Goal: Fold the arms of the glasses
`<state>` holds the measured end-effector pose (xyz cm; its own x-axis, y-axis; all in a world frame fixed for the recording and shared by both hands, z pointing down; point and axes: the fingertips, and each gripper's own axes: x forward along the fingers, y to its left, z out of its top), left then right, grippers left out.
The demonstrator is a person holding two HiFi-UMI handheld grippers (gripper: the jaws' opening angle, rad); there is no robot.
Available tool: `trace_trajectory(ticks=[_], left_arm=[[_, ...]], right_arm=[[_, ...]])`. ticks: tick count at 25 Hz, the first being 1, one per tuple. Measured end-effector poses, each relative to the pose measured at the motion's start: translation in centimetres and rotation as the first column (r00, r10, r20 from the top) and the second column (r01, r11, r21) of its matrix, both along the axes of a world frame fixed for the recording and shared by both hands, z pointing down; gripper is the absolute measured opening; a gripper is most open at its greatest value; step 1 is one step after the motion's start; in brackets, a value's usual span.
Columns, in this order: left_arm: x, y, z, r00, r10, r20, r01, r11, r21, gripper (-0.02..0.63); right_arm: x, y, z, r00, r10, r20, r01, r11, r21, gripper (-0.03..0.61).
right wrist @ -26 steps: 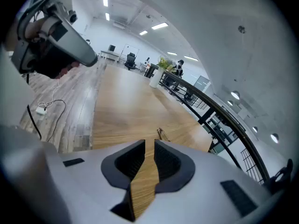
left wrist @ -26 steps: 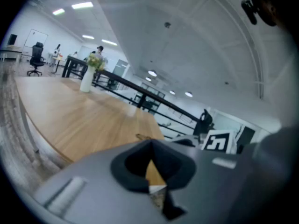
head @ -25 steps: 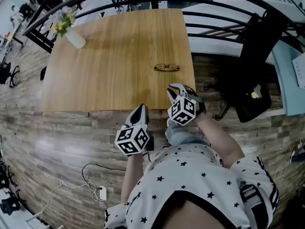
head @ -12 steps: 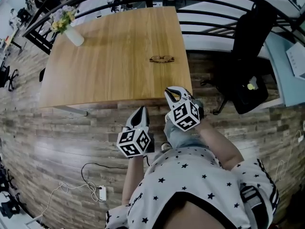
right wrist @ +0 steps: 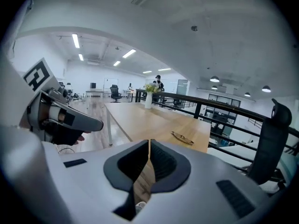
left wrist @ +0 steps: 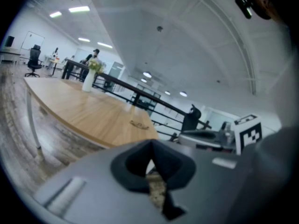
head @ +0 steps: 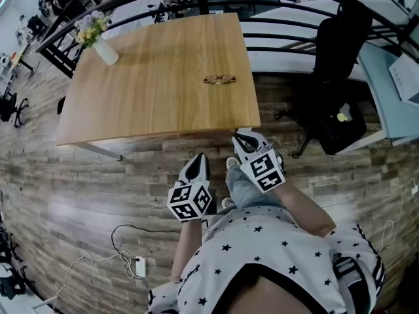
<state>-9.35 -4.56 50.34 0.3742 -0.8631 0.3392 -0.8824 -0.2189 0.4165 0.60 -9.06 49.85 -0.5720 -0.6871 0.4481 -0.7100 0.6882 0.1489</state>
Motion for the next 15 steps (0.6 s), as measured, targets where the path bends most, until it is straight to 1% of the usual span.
trace_trajectory(ticks=[7,15], left_arm=[[0.7,2.2,-0.2,1.000,0.005,0.013,-0.005,1.000,0.013,0.006],[0.7,3.7,-0.1,1.000,0.020,0.011,-0.020,1.000,0.012,0.006]], right_arm=[[0.7,3.7,-0.1,0.998,-0.019,0.063,0.019,1.000,-0.010,0.023],[0.3,5.2,-0.8,0.995,-0.021,0.100,0.020,1.000,0.005,0.022]])
